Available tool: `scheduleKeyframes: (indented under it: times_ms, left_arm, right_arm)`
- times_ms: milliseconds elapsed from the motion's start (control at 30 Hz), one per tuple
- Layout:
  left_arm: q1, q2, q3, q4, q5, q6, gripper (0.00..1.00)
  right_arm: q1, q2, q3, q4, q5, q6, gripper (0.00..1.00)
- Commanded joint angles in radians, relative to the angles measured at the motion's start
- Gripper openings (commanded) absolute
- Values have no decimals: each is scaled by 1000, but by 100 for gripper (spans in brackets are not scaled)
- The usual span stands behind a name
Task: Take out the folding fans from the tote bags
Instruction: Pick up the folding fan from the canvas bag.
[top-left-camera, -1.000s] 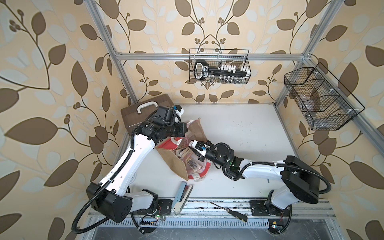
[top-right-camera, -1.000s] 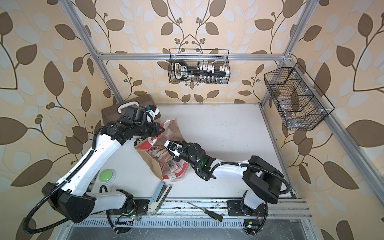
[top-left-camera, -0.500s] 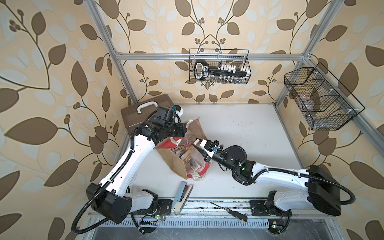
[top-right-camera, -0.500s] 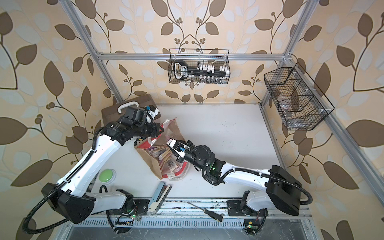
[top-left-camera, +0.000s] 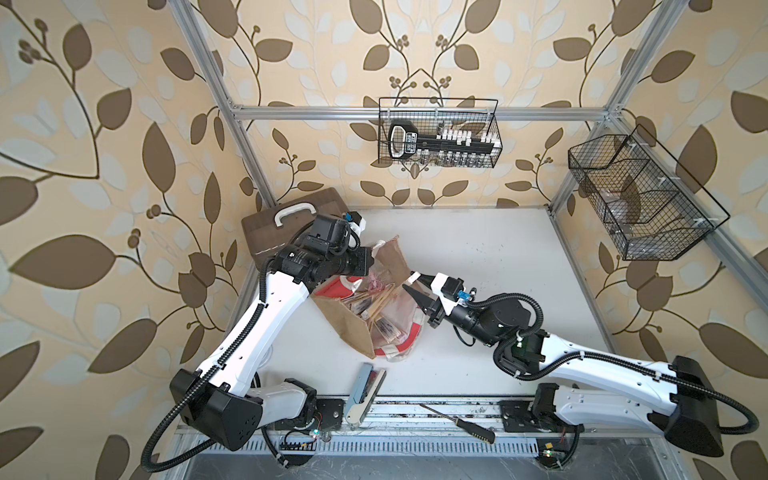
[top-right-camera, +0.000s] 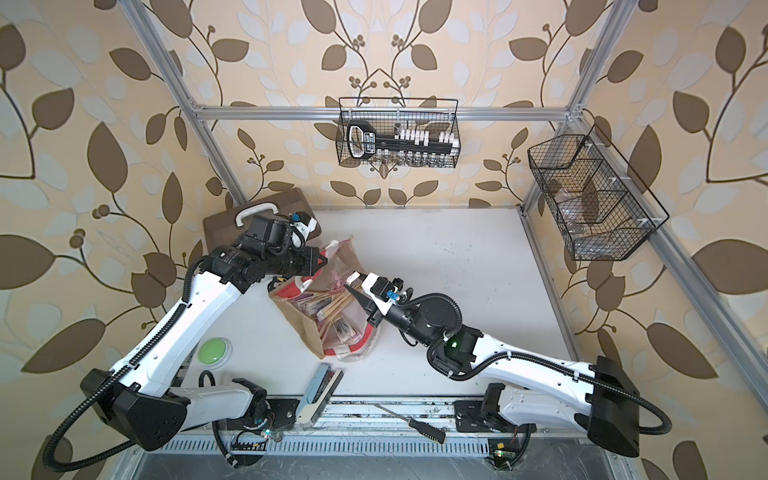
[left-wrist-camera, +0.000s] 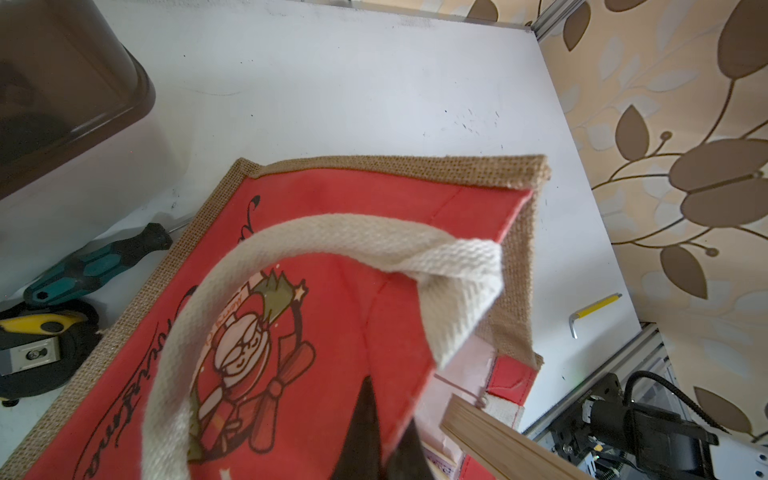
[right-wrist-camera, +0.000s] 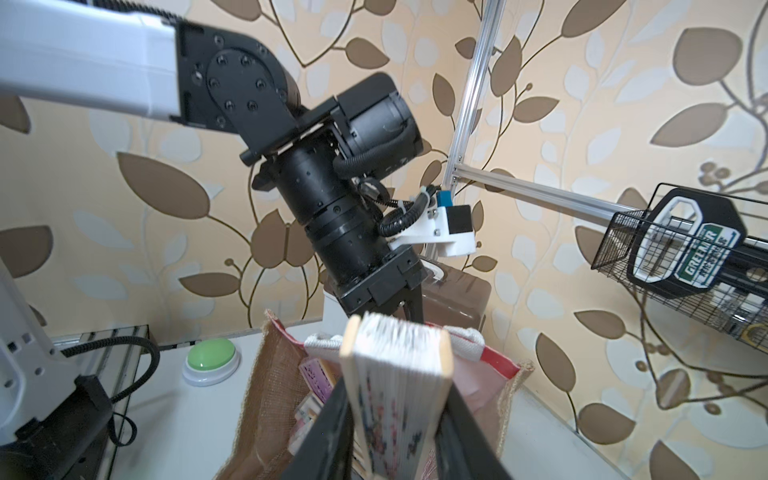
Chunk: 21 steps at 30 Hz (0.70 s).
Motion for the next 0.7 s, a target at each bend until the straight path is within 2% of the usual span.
scheduleKeyframes:
  times_ms: [0,300,400,667]
  left_arm:
    - [-7,-32,-10,9,9,2,0]
    - [-7,-37,-21,16,1,0,0]
    - [-7,-34,-26,19,-5,-2,0]
    - [-7,-36,-37,21,-20,-2,0]
  right_arm:
    - [4,-48,49,-52,-23,37,31]
    - [3,-209,143,-249,53,91,31]
    - [4,-268,203,-369,88,95,32]
    - [-21,-376,394,-750,282,124,32]
